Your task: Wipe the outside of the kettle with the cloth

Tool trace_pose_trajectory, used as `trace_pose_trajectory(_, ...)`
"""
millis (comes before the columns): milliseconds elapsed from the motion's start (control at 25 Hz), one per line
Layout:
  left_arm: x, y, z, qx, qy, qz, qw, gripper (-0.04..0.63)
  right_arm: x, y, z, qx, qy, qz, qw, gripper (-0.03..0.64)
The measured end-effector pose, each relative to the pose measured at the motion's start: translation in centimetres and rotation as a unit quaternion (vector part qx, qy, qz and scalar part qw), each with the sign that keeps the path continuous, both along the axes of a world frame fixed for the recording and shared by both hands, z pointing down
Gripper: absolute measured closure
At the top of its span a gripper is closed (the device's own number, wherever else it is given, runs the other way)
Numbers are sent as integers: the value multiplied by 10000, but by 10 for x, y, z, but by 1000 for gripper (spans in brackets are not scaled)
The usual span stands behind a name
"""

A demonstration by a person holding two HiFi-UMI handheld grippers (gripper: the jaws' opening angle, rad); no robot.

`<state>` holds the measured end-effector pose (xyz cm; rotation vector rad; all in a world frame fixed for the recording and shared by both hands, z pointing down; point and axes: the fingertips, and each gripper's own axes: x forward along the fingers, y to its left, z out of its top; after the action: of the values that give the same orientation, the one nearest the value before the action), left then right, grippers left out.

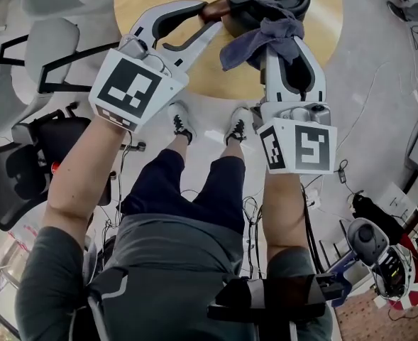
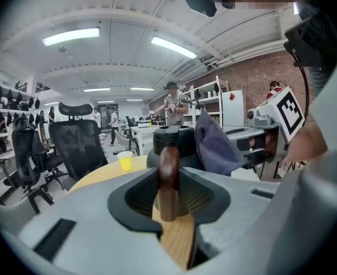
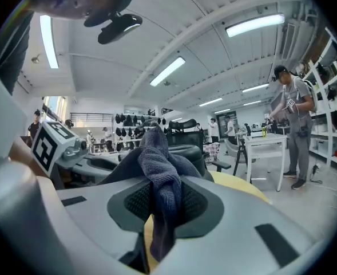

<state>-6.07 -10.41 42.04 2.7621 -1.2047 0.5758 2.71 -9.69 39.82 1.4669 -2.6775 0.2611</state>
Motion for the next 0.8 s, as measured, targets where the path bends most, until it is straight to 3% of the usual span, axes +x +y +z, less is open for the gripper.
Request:
trace_pose_trajectory(360, -1, -1, -1, 29, 68, -95, 9999, 482, 2, 9, 36, 121, 83, 104, 9998, 526)
trace_pose_trajectory(640, -1, -3, 2, 7, 83, -135, 9999, 480, 4, 7, 127, -991, 204, 46, 9949, 525)
trace_pose_trajectory(800, -2, -4, 3, -7, 91, -163, 9998, 480, 4, 3, 152, -1238, 357, 2, 9917, 523)
